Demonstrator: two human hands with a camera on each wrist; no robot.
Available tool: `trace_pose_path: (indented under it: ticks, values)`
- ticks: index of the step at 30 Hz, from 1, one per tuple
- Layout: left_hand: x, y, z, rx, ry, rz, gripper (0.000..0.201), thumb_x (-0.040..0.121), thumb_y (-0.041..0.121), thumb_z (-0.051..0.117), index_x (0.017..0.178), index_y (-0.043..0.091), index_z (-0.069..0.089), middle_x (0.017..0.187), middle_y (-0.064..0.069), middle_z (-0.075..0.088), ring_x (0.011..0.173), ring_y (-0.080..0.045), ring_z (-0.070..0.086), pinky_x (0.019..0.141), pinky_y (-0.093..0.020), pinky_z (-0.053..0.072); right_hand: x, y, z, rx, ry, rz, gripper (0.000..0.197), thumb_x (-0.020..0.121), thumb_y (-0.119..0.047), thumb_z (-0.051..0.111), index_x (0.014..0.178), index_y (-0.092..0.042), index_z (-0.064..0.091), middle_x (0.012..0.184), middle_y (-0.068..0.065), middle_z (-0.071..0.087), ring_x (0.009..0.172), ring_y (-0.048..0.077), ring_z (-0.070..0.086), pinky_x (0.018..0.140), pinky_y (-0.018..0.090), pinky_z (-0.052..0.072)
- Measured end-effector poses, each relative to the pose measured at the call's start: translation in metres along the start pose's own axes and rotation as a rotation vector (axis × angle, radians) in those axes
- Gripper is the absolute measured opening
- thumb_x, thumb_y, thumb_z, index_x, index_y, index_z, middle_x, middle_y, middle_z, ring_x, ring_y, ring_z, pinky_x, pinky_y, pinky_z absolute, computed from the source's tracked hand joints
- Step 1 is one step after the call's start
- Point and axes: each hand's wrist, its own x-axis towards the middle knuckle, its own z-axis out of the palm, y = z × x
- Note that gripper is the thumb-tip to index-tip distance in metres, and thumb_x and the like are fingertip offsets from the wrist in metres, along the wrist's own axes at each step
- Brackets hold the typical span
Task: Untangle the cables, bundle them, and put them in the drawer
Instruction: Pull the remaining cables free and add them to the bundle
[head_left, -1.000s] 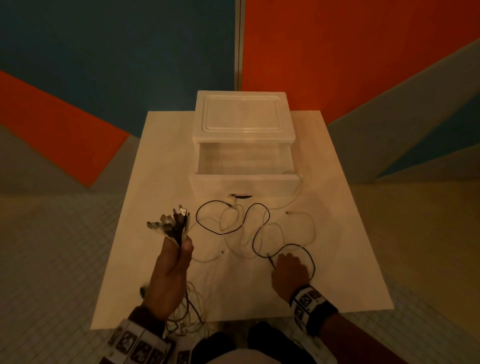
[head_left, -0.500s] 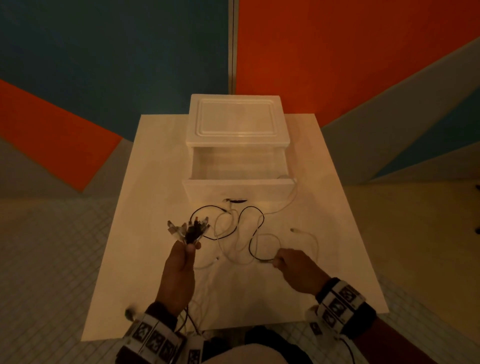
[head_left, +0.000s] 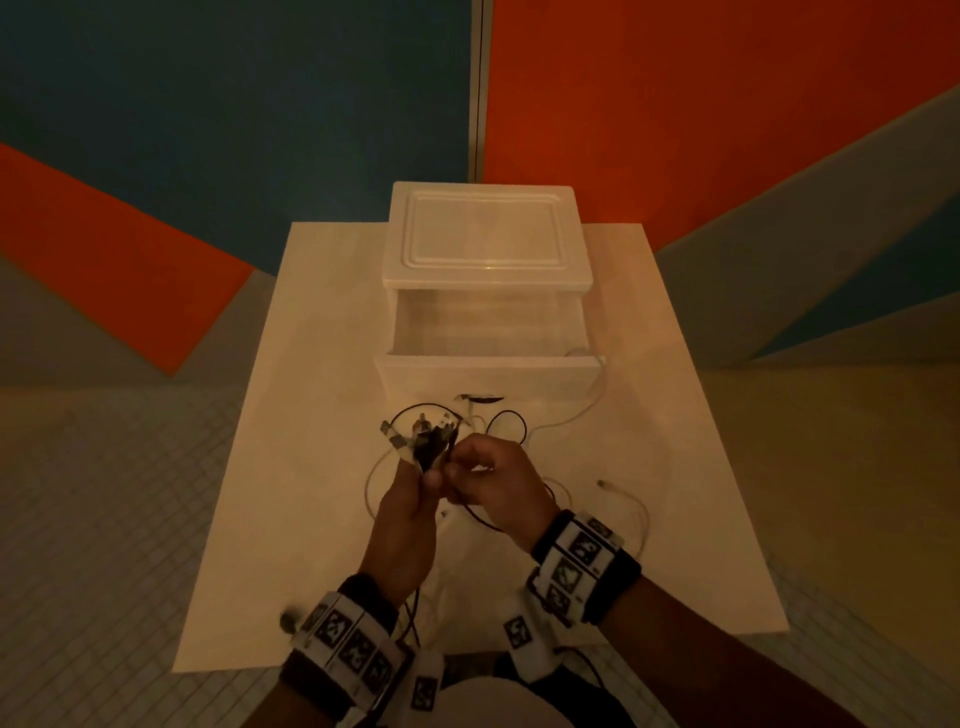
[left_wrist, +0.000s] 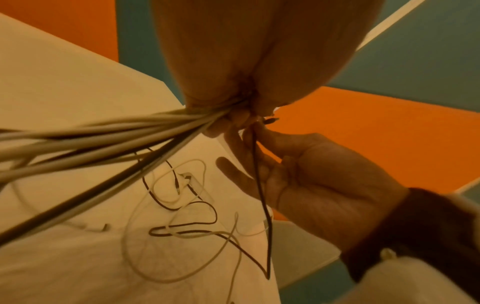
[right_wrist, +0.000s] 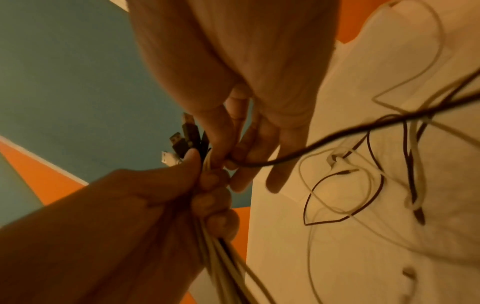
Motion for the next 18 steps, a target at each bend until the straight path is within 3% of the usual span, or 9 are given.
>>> trace_pose_path:
  ticks: [2, 4, 5, 7, 8, 10, 12, 13, 18]
  values:
    - [0.001, 0.003, 0.000, -0.003, 0.023, 0.013, 0.034, 0.104, 0.012, 0.031, 0.130, 0.031, 0.044, 0.115, 0.007, 0.062, 0.096, 0.009, 0.055, 0.089, -0.022, 0.046, 0.000, -0.002, 0.003, 0.004, 0.026, -0.020, 0.007, 0.088, -0.002, 0.065, 0.088, -0.008, 0.068, 0.078, 0.007, 0.070, 0.070, 0.007, 0.069, 0.066, 0.024, 0.057]
    - [0.002, 0.007, 0.000, -0.045, 0.060, -0.011, 0.035, 0.104, 0.008, 0.031, 0.134, 0.020, 0.043, 0.099, -0.003, 0.059, 0.075, 0.014, 0.051, 0.076, -0.024, 0.050, 0.000, -0.004, 0.004, 0.008, 0.056, -0.045, 0.006, 0.085, -0.001, 0.067, 0.089, -0.006, 0.068, 0.073, 0.006, 0.068, 0.059, -0.003, 0.063, 0.054, 0.010, 0.045]
    - [0.003, 0.007, 0.001, -0.078, 0.086, -0.028, 0.033, 0.104, 0.006, 0.030, 0.131, 0.018, 0.045, 0.088, 0.004, 0.056, 0.068, 0.014, 0.050, 0.066, -0.021, 0.050, 0.000, -0.006, 0.005, 0.017, 0.069, -0.056, 0.006, 0.084, 0.000, 0.068, 0.089, -0.004, 0.067, 0.069, 0.006, 0.066, 0.054, -0.004, 0.060, 0.051, 0.008, 0.042]
    - [0.007, 0.009, 0.001, -0.130, 0.113, -0.054, 0.038, 0.104, 0.002, 0.030, 0.113, 0.027, 0.057, 0.074, 0.021, 0.054, 0.060, 0.013, 0.048, 0.054, -0.025, 0.045, -0.001, -0.007, 0.007, 0.023, 0.095, -0.078, 0.009, 0.083, -0.001, 0.071, 0.090, 0.000, 0.065, 0.067, 0.007, 0.065, 0.051, -0.004, 0.059, 0.051, 0.008, 0.042]
    - [0.007, 0.011, 0.000, -0.142, 0.123, -0.071, 0.045, 0.104, 0.001, 0.030, 0.101, 0.033, 0.061, 0.067, 0.025, 0.055, 0.057, 0.013, 0.047, 0.053, -0.020, 0.043, 0.000, -0.007, 0.008, 0.015, 0.107, -0.090, 0.010, 0.082, -0.002, 0.072, 0.091, 0.000, 0.065, 0.068, 0.009, 0.066, 0.052, -0.003, 0.060, 0.053, 0.009, 0.044]
    - [0.009, 0.012, -0.001, -0.136, 0.131, -0.085, 0.034, 0.103, 0.003, 0.032, 0.093, 0.024, 0.057, 0.061, 0.025, 0.056, 0.054, 0.009, 0.046, 0.053, -0.011, 0.039, 0.001, -0.006, 0.010, -0.011, 0.138, -0.123, 0.009, 0.081, -0.006, 0.073, 0.088, -0.004, 0.068, 0.070, 0.013, 0.068, 0.062, 0.009, 0.067, 0.062, 0.020, 0.053]
    - [0.010, 0.012, -0.002, -0.104, 0.129, -0.110, 0.019, 0.103, 0.010, 0.038, 0.093, 0.017, 0.052, 0.057, 0.018, 0.051, 0.053, 0.001, 0.039, 0.052, -0.018, 0.035, 0.002, -0.005, 0.012, -0.040, 0.173, -0.151, 0.008, 0.080, -0.009, 0.075, 0.082, -0.014, 0.069, 0.071, 0.011, 0.069, 0.070, 0.023, 0.069, 0.069, 0.036, 0.059]
    - [0.010, 0.011, -0.003, -0.109, 0.130, -0.133, 0.017, 0.103, 0.013, 0.040, 0.089, 0.016, 0.049, 0.058, 0.013, 0.045, 0.054, -0.004, 0.035, 0.052, -0.023, 0.031, 0.001, -0.003, 0.014, -0.061, 0.193, -0.165, 0.009, 0.079, -0.011, 0.075, 0.079, -0.018, 0.069, 0.070, 0.007, 0.069, 0.070, 0.022, 0.069, 0.070, 0.037, 0.060]
    - [0.010, 0.015, -0.004, -0.180, 0.125, -0.214, 0.013, 0.102, 0.016, 0.044, 0.093, 0.008, 0.043, 0.067, -0.002, 0.033, 0.061, -0.013, 0.030, 0.056, -0.029, 0.029, -0.004, -0.002, 0.021, -0.084, 0.286, -0.212, 0.010, 0.080, -0.012, 0.076, 0.078, -0.019, 0.069, 0.068, -0.006, 0.068, 0.062, 0.002, 0.063, 0.058, 0.013, 0.049]
